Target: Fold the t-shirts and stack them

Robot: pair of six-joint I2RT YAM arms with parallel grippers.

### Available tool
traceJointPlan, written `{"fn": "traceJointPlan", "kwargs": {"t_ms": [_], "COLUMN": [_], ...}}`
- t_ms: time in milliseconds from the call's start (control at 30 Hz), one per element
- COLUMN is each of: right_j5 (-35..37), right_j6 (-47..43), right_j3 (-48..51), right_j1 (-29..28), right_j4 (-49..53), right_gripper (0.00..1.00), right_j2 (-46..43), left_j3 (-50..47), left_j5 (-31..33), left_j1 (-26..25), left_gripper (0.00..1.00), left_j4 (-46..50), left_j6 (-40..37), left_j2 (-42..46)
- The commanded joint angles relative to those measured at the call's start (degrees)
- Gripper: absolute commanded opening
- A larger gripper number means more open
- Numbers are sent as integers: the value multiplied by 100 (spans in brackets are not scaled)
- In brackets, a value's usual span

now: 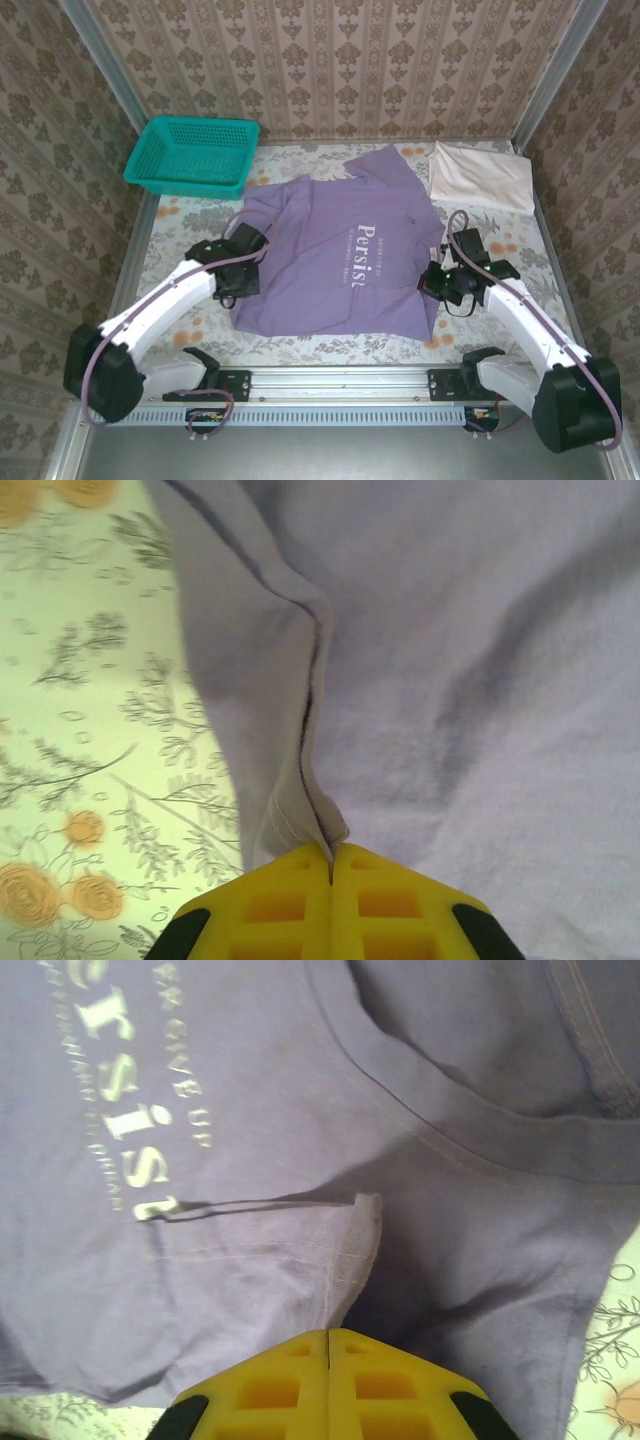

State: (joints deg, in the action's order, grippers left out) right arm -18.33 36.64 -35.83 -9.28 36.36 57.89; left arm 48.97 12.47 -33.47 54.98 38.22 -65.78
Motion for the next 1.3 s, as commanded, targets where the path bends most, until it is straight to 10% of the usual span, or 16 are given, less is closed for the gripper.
{"fn": "traceJointPlan", "kwargs": {"t_ms": [0, 300, 733, 1267], "right_j5": [-127, 232, -382, 329], "right_j6": [-35, -316, -112, -1205], "right_j3": [-100, -552, 182, -1883], "right_j1": [-30, -28, -38, -24], "right_j4": [-230, -520, -1049, -1482], "right_gripper": [0, 0, 0, 0], "right_j2": [-444, -1423, -2857, 1303], "left_j3": [-187, -423, -1021, 294], "left_j5": [529, 939, 394, -1063], "left_j1": [318, 1409, 1704, 2696], "left_gripper": [0, 0, 0, 0], "left_j4": [383, 931, 1366, -625], "left_j6": [519, 1161, 2525, 692], "left_j2": [687, 2281, 3012, -518]}}
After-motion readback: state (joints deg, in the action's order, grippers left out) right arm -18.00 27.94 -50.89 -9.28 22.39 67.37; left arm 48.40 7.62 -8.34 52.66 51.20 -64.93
